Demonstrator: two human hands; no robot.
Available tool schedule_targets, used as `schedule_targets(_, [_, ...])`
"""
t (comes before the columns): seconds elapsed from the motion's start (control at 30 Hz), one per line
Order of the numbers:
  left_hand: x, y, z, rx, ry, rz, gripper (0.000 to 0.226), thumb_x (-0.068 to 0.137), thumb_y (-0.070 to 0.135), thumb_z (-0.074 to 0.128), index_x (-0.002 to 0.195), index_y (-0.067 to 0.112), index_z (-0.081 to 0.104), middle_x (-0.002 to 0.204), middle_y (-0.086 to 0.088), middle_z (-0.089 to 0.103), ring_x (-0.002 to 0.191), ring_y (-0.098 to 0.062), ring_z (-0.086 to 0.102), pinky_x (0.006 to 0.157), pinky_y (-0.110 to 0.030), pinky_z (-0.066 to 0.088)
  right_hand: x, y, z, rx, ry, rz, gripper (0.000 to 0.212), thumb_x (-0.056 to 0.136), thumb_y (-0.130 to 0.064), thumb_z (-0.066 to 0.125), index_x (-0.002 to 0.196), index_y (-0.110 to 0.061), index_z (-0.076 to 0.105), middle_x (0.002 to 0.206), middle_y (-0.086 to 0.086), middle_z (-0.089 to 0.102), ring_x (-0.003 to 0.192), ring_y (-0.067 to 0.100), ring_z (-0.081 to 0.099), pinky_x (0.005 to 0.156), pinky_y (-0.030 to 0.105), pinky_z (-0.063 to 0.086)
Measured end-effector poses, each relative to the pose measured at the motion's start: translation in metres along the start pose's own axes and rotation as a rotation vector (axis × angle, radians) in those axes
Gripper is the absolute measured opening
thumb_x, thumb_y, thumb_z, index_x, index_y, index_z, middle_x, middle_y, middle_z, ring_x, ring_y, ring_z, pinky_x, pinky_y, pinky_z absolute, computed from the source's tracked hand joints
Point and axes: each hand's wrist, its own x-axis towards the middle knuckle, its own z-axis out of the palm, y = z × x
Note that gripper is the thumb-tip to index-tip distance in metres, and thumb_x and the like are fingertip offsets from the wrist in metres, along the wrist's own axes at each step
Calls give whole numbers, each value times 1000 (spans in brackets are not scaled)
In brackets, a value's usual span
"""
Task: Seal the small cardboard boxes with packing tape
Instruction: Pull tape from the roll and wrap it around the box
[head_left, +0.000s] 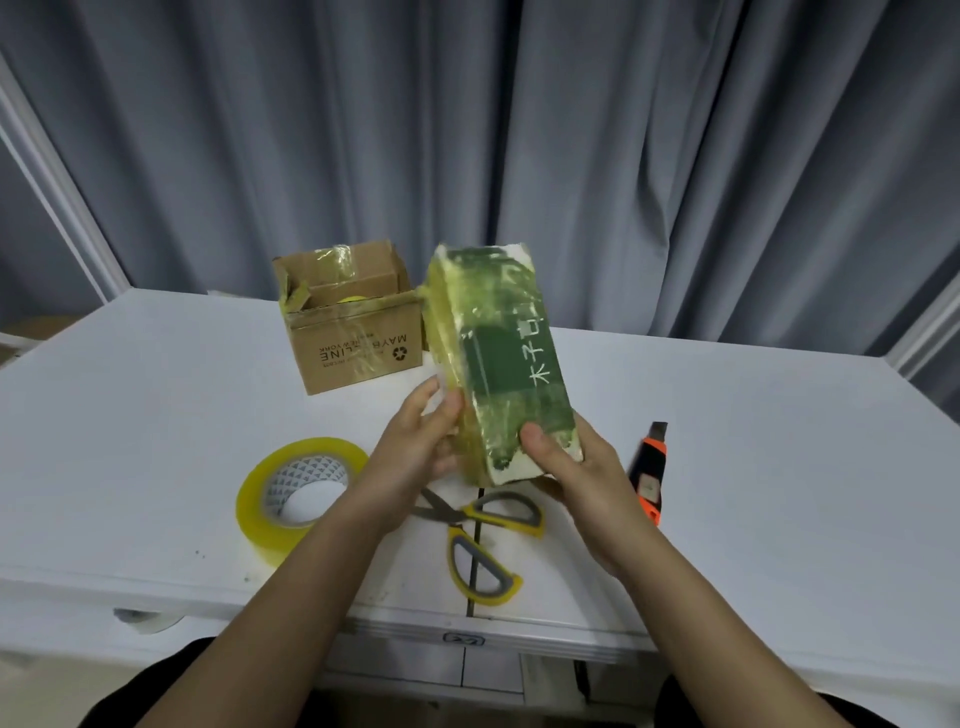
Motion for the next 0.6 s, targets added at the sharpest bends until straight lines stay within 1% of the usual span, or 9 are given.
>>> schedule_targets(0.03, [2,-1,-4,47,45,-9,58,83,53,52,135,28,46,126,-1,63,110,-21,63,97,-44,50,1,1,-2,-99,31,-57,47,85,-41,66,130,-37,54,128,-13,62,120,5,55,100,29,46])
schedule_targets(0.07, [3,-2,-6,49,23,-36,61,80,61,52,134,33,47,128,2,62,112,-20,63,97,-45,49,2,3,-4,-233,72,-103,54,87,-38,67,137,-39,47,140,-13,52,132,4,43,108,28,37])
schedule_targets(0.13, [0,-4,-5,-65,-133,-128,68,74,70,55,132,35,48,130,3,61,114,-23,61,91,-44,52,2,7,-4,-518,148,-155,69,85,-37,69,143,-45,31,155,-16,23,144,1,12,114,22,14])
schedule_targets(0.2, [-3,-8,-3,-137,-171,-134,68,76,55,65,134,27,41,130,-3,61,112,-27,63,83,-41,56,2,12,2,-658,167,-212,76,82,-38,71,141,-46,23,153,-20,13,145,0,-1,109,10,5])
schedule_targets(0.27, [-3,-11,-2,-108,-108,-65,59,80,37,67,132,21,42,126,-5,63,109,-27,64,83,-44,56,2,16,5,-713,192,-272,79,80,-40,73,139,-46,22,152,-20,14,145,1,-2,106,5,5])
schedule_targets(0.33, [-4,-12,1,-65,-30,-44,54,78,36,66,126,19,46,121,-5,66,105,-25,66,86,-46,55,1,16,4,-787,234,-313,81,76,-45,74,139,-45,23,150,-19,17,146,5,4,107,11,12])
schedule_targets(0.4, [-3,-10,5,-35,37,-26,45,80,35,66,119,19,51,115,-6,69,98,-21,69,76,-38,58,0,15,2,-835,297,-351,81,74,-49,74,139,-41,27,149,-16,23,145,9,12,107,19,20])
schedule_targets(0.47, [0,-8,7,22,119,7,35,86,32,64,115,20,52,113,-7,68,94,-17,70,70,-29,58,2,14,-4,-839,359,-378,79,74,-48,74,141,-36,34,149,-14,27,144,11,16,105,20,21])
schedule_targets(0.6, [7,-6,6,135,152,5,22,92,31,57,113,26,51,115,-2,64,95,-11,68,82,-29,55,27,12,-31,-779,464,-245,74,81,-49,69,145,-36,34,155,-10,26,145,10,11,107,23,17])
